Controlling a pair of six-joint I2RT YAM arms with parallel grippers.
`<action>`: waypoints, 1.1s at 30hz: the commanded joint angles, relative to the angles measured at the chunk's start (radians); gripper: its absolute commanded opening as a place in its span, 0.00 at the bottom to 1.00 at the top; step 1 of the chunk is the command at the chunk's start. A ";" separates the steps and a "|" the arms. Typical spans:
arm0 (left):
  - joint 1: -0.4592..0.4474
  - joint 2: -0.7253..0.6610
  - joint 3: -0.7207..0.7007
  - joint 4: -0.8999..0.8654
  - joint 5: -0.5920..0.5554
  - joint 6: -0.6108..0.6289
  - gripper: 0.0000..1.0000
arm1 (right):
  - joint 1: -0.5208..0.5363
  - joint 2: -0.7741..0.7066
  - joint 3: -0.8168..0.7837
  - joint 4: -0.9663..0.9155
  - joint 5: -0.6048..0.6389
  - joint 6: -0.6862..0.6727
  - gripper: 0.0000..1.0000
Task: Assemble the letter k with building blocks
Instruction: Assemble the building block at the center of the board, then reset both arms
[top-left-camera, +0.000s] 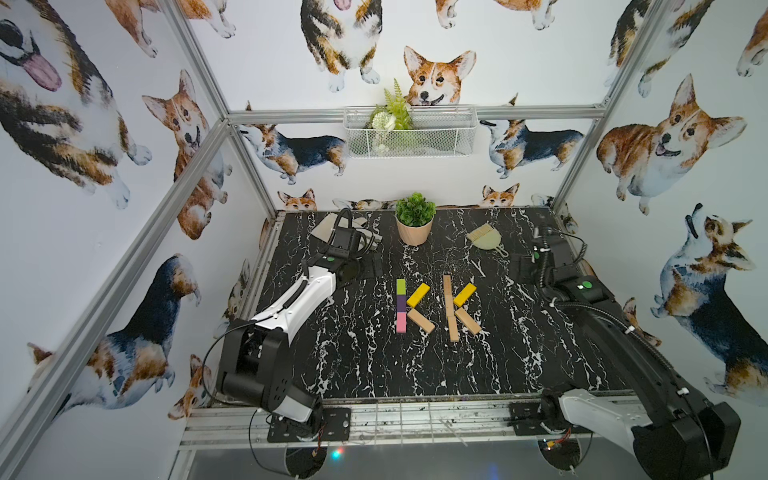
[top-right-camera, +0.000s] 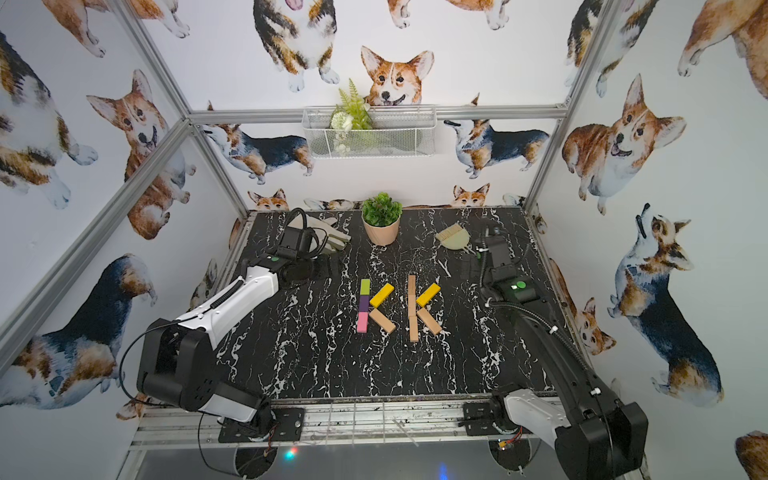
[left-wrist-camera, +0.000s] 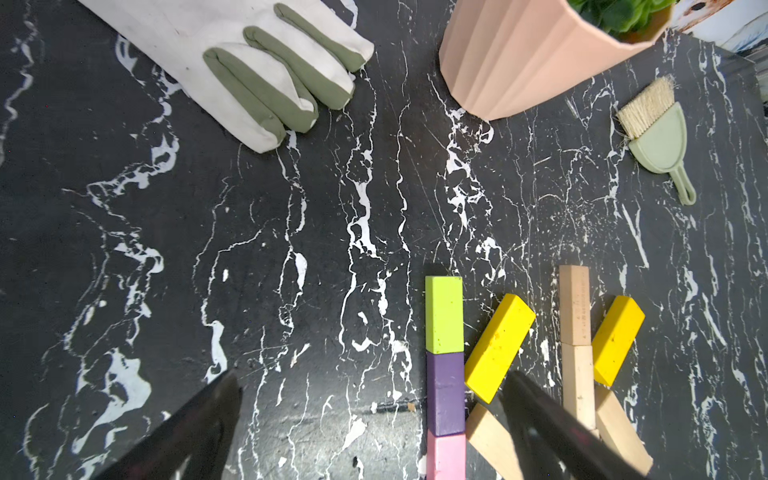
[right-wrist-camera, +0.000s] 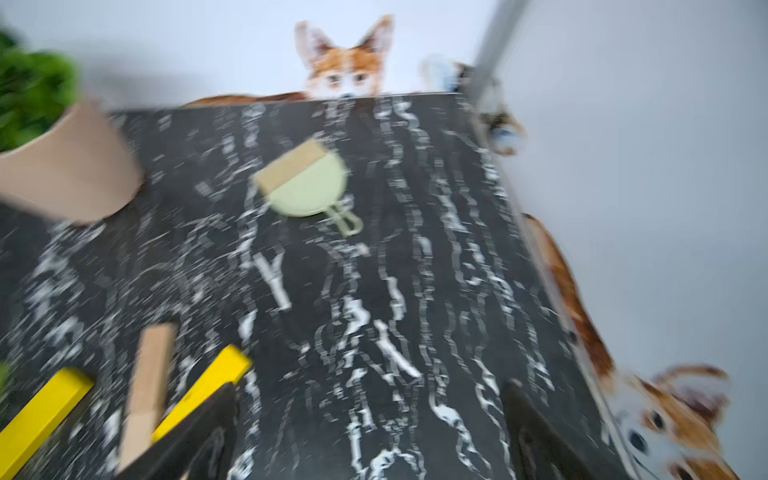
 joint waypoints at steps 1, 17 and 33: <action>0.003 -0.035 -0.004 -0.006 -0.135 0.020 1.00 | -0.153 -0.050 -0.077 0.067 0.066 0.209 1.00; 0.048 -0.072 -0.109 0.049 -0.503 -0.080 1.00 | -0.191 -0.139 -0.674 0.922 0.137 -0.009 1.00; 0.111 0.017 -0.085 0.041 -0.416 -0.114 1.00 | -0.189 0.226 -0.729 1.367 -0.087 -0.185 0.99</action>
